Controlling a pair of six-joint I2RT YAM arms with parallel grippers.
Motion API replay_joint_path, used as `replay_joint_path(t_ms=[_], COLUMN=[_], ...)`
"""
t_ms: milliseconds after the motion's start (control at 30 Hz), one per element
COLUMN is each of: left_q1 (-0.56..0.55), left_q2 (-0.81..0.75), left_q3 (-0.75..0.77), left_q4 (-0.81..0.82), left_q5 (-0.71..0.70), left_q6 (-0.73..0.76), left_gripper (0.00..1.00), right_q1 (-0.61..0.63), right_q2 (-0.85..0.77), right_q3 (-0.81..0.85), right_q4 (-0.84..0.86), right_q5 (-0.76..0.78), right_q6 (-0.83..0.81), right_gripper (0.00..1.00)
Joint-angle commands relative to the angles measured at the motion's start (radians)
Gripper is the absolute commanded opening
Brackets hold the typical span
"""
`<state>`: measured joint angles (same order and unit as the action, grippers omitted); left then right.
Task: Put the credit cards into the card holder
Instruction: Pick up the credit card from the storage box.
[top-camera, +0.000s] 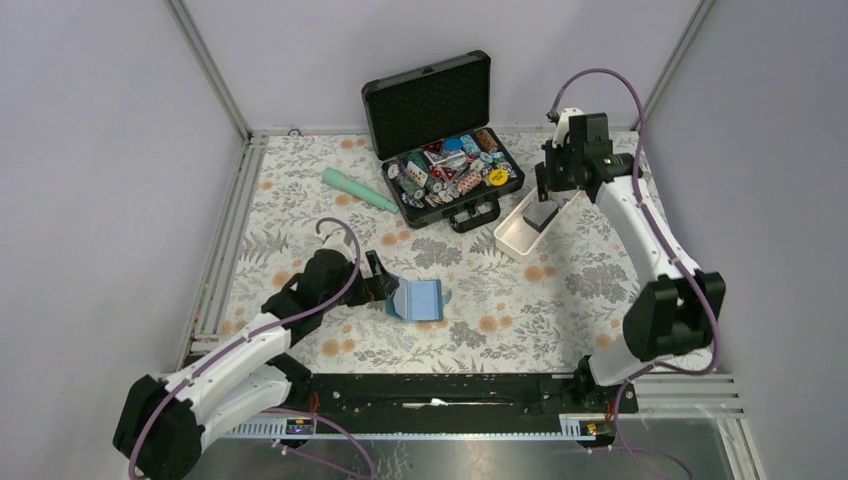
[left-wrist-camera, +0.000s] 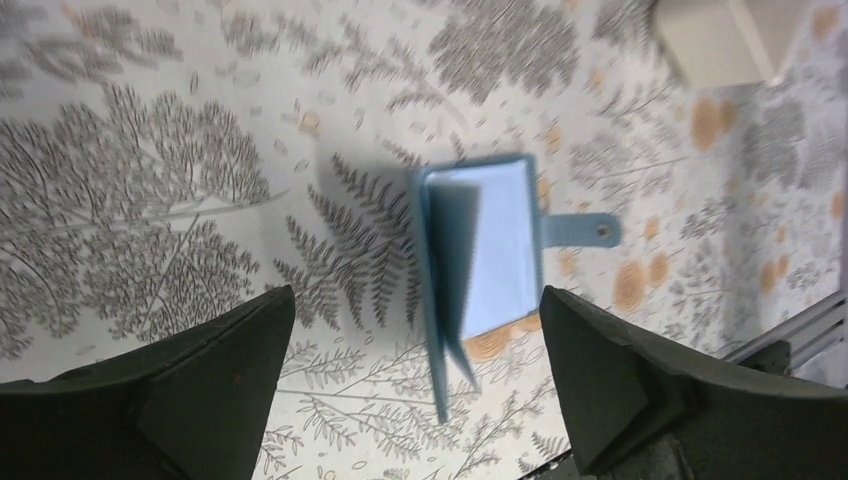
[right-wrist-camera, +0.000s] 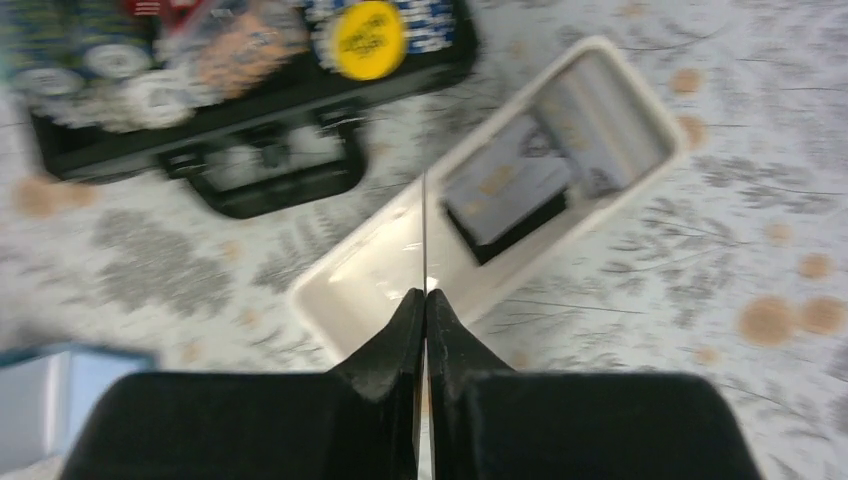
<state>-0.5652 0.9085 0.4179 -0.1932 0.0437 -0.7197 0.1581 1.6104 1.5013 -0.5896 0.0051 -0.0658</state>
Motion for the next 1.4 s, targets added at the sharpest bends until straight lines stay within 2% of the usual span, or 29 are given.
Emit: replay_joint_path(t_ms=[0, 100, 167, 233, 333, 433, 633, 800, 1000, 1100, 1133, 1200, 1367], left_q1=[0.005, 0.005, 0.004, 0.004, 0.002, -0.004, -0.018, -0.041, -0.060, -0.061, -0.061, -0.062, -0.071], left_q2=[-0.123, -0.178, -0.194, -0.199, -0.179, -0.133, -0.060, -0.009, 0.011, 0.024, 0.031, 0.049, 0.090], left_q3=[0.083, 0.114, 0.127, 0.125, 0.117, 0.130, 0.145, 0.151, 0.162, 0.157, 0.157, 0.157, 0.168], left_q4=[0.034, 0.104, 0.178, 0.321, 0.512, 0.640, 0.719, 0.878, 0.922, 0.935, 0.952, 0.981, 1.001], left_q5=[-0.070, 0.010, 0.089, 0.194, 0.318, 0.391, 0.403, 0.470, 0.477, 0.465, 0.465, 0.464, 0.466], left_q6=[0.056, 0.070, 0.056, 0.006, -0.090, -0.156, -0.207, -0.267, -0.275, -0.285, -0.292, -0.308, -0.323], left_gripper=[0.99, 0.99, 0.99, 0.99, 0.99, 0.99, 0.99, 0.99, 0.99, 0.89, 0.78, 0.66, 0.50], right_q1=[0.011, 0.013, 0.015, 0.017, 0.033, 0.072, 0.158, 0.212, 0.250, 0.259, 0.265, 0.270, 0.281], right_q2=[-0.193, -0.300, -0.363, -0.413, -0.431, -0.429, -0.416, -0.382, -0.352, -0.348, -0.346, -0.342, -0.343], right_q3=[-0.142, -0.288, -0.395, -0.498, -0.547, -0.551, -0.565, -0.555, -0.548, -0.546, -0.544, -0.546, -0.549], right_q4=[0.187, 0.352, 0.549, 0.761, 0.920, 0.997, 1.160, 1.163, 1.179, 1.181, 1.180, 1.176, 1.149], right_q5=[-0.351, -0.567, -0.712, -0.830, -0.947, -1.007, -1.093, -1.110, -1.127, -1.144, -1.151, -1.157, -1.166], right_q6=[0.180, 0.308, 0.432, 0.591, 0.728, 0.790, 0.905, 0.908, 0.910, 0.908, 0.907, 0.906, 0.885], right_gripper=[0.00, 0.00, 0.00, 0.00, 0.00, 0.00, 0.00, 0.00, 0.00, 0.00, 0.00, 0.00, 0.00])
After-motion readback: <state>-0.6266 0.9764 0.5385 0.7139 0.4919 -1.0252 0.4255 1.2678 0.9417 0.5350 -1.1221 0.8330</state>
